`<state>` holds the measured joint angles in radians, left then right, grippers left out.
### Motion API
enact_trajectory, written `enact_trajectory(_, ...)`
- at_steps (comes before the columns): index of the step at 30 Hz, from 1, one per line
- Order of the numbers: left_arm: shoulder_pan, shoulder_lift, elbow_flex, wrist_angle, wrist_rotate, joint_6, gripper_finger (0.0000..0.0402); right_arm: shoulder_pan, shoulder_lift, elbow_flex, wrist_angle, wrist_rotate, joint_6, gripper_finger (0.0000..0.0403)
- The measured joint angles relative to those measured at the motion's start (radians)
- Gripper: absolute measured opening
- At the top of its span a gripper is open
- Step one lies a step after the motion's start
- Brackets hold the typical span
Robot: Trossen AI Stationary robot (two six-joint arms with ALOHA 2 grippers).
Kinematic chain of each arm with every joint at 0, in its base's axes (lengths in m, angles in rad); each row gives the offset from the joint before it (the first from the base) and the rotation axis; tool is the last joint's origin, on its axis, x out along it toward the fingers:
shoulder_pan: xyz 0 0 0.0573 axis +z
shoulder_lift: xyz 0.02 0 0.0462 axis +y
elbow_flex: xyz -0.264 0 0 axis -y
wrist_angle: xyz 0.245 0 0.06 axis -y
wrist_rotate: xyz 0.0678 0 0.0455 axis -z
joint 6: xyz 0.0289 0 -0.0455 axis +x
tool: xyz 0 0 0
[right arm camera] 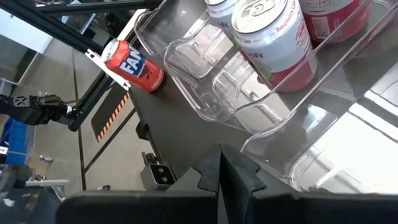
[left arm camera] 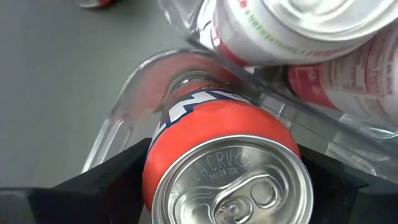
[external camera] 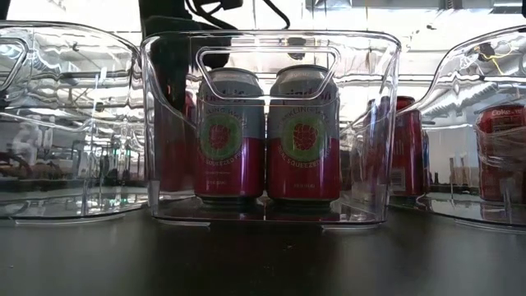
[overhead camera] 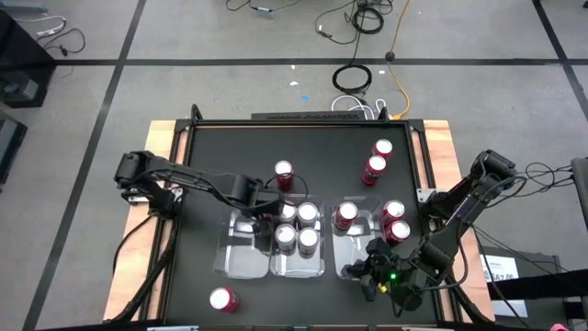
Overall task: Sort soda cans
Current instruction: Put the orange soda can into the left transparent bin
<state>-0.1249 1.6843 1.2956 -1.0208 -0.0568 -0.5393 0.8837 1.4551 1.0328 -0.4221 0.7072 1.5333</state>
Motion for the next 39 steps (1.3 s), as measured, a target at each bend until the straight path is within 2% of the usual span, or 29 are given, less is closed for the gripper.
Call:
enact_trajectory(12,-0.002,0.010,0.000,0.016,0.002,-0.004,0.0327,0.000,0.000,0.000,0.000,-0.001,-0.007,0.0000)
enact_trajectory(20,-0.001,0.009,0.000,0.021,0.022,0.003,0.0393,0.000,0.000,0.000,0.000,-0.001,-0.026,0.0000)
enact_trajectory(25,0.010,-0.001,0.003,-0.006,0.045,-0.007,0.0376,0.000,0.000,0.000,0.000,-0.005,-0.027,0.0000)
enact_trajectory(34,0.009,-0.115,0.065,-0.117,0.027,-0.056,0.0372,0.001,0.000,0.000,0.000,-0.009,-0.035,0.0000)
enact_trajectory(39,-0.052,-0.223,0.066,-0.153,-0.035,-0.193,0.0372,0.001,0.000,0.000,-0.001,-0.053,-0.039,0.0000)
